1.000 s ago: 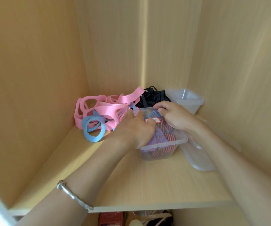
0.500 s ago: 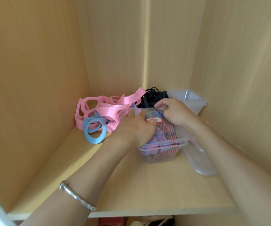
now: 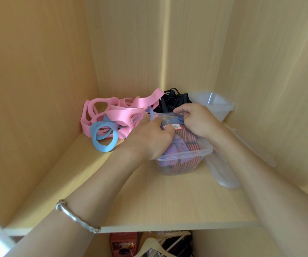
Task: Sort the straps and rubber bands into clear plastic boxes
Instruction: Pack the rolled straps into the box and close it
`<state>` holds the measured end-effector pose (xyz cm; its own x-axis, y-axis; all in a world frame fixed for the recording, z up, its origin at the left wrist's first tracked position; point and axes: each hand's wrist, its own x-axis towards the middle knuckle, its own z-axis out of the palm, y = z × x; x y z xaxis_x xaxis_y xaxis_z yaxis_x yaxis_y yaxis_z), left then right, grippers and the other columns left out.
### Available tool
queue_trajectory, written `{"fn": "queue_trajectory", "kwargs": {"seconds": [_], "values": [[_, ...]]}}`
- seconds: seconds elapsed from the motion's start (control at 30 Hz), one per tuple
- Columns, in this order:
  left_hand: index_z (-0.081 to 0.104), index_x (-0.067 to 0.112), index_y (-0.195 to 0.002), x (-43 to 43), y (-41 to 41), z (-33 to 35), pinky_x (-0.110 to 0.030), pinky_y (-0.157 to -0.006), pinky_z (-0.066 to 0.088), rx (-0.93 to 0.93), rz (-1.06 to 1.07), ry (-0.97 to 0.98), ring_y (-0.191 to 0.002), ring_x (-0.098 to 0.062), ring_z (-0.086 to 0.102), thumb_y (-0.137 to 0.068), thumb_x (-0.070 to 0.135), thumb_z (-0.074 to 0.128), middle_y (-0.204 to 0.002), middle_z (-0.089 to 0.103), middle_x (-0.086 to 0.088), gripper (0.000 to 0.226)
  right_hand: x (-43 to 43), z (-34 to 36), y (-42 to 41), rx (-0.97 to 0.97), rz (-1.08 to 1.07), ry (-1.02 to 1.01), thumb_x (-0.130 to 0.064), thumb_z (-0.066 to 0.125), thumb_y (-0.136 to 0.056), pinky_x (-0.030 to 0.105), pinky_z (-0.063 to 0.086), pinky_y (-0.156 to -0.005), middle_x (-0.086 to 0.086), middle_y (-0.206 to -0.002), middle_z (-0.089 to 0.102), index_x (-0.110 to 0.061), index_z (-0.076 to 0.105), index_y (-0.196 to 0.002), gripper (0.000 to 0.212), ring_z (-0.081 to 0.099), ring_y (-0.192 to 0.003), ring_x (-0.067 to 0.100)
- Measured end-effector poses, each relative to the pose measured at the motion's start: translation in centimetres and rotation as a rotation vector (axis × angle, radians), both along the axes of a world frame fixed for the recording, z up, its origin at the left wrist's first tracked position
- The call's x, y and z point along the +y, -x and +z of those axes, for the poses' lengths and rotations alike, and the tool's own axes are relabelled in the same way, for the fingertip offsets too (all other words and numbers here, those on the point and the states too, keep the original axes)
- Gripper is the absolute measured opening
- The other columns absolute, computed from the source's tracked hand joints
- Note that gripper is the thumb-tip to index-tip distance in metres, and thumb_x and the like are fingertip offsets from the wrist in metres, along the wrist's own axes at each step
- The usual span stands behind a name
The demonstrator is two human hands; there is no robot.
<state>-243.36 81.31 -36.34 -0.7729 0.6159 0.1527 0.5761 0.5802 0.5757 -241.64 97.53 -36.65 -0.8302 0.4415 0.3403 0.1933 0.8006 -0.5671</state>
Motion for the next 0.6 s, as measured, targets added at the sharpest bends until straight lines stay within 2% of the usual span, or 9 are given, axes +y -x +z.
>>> {"fn": "queue_trajectory", "kwargs": {"seconds": [0.27,0.4,0.47,0.6], "values": [[0.044,0.009,-0.137,-0.48,-0.38,0.28,-0.042,-0.103,0.033,0.045,0.028,0.044,-0.133,-0.036,0.034,-0.100,0.032,0.036,-0.149,0.030,-0.012,0.044,0.11,-0.10,-0.13,-0.001,0.019,0.060,0.002,0.036,-0.092,0.017,0.037,-0.077,0.007,-0.123,0.066,-0.015,0.066,-0.121,0.045,0.060,-0.110,0.018],[0.034,0.002,-0.124,-0.40,-0.40,0.71,-0.056,-0.103,0.030,0.053,0.031,0.219,-0.132,-0.050,0.025,-0.100,0.010,0.032,-0.136,0.033,-0.027,0.025,-0.06,-0.16,-0.21,-0.002,0.007,0.061,0.000,0.036,-0.093,0.019,0.038,-0.071,0.007,-0.121,0.066,-0.018,0.066,-0.121,0.045,0.059,-0.100,0.016],[0.030,0.001,-0.124,-0.34,-0.22,0.95,-0.058,-0.108,0.022,0.082,0.036,0.320,-0.135,-0.054,0.017,-0.099,0.005,0.030,-0.142,0.026,-0.031,0.025,-0.10,-0.15,-0.27,-0.001,0.007,0.055,-0.001,0.035,-0.094,0.018,0.039,-0.065,0.006,-0.121,0.065,-0.019,0.066,-0.121,0.045,0.057,-0.096,0.015],[0.026,-0.001,-0.128,-0.07,-0.28,0.73,-0.058,-0.112,0.013,0.186,0.048,0.383,-0.138,-0.054,0.008,-0.098,0.002,0.028,-0.147,0.016,-0.033,0.030,-0.07,-0.09,-0.37,-0.003,0.017,0.066,-0.001,0.035,-0.095,0.017,0.037,-0.073,0.005,-0.126,0.064,-0.018,0.066,-0.122,0.045,0.056,-0.101,0.012]]}}
